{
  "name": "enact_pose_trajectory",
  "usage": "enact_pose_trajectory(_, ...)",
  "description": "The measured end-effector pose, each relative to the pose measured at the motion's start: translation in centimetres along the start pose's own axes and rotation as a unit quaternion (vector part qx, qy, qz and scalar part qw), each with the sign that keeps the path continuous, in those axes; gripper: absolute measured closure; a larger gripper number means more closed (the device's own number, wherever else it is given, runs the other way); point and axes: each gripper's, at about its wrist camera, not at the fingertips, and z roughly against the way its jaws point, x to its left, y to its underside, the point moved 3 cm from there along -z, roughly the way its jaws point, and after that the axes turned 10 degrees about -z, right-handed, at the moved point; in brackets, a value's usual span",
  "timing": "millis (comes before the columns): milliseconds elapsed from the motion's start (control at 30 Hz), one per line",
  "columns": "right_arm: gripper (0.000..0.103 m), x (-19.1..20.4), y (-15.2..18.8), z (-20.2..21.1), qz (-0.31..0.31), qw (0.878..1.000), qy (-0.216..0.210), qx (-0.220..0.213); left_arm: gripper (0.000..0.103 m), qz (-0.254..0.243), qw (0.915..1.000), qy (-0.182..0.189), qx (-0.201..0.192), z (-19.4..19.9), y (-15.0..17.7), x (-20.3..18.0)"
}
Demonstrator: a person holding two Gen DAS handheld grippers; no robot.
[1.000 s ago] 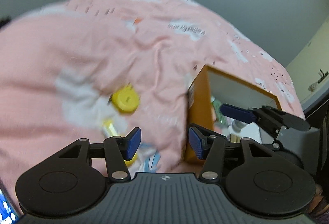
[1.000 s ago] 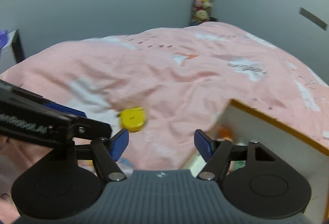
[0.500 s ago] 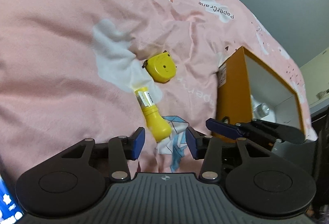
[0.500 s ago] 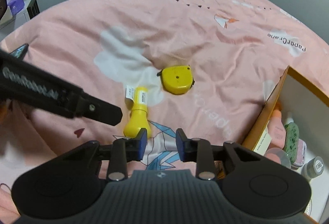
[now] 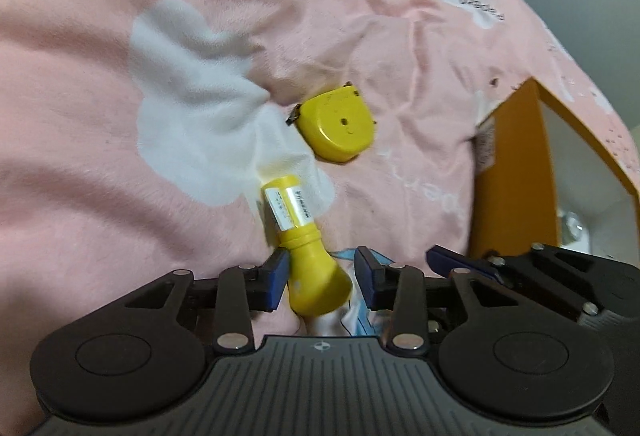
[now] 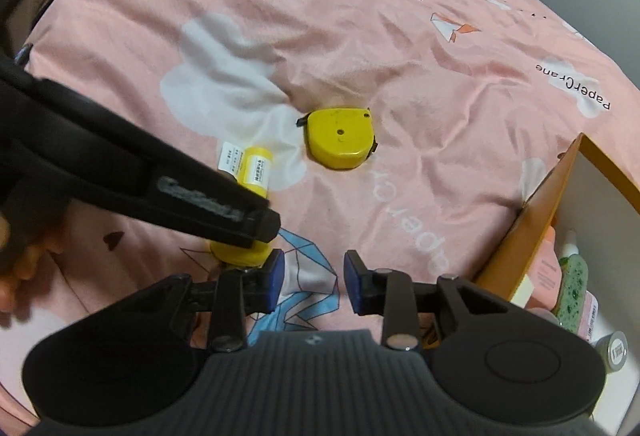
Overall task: Organize rigid objects
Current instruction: 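Move both tools out of the box toward the yellow bottle and tape measure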
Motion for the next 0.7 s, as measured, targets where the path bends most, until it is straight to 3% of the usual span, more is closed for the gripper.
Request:
enact_pose_trajectory(200,0.066,-0.4,-0.2,-0.8,0.000,1.000,-0.002,0.007,0.065,0.008,0.9997,-0.022,0.001,-1.8,0.2,0.0)
enact_pose_trajectory(400,0.062,-0.4,-0.3,-1.2,0.002,1.000,-0.003,0.013,0.070,-0.004,0.9997,-0.017,-0.018,-1.3,0.4,-0.4)
enact_pose_trajectory(700,0.053,-1.3,-2.3,-0.2,0.020,1.000,0.019,-0.009,0.070,-0.015,0.9959,-0.018,-0.088,2.0,-1.4,-0.8)
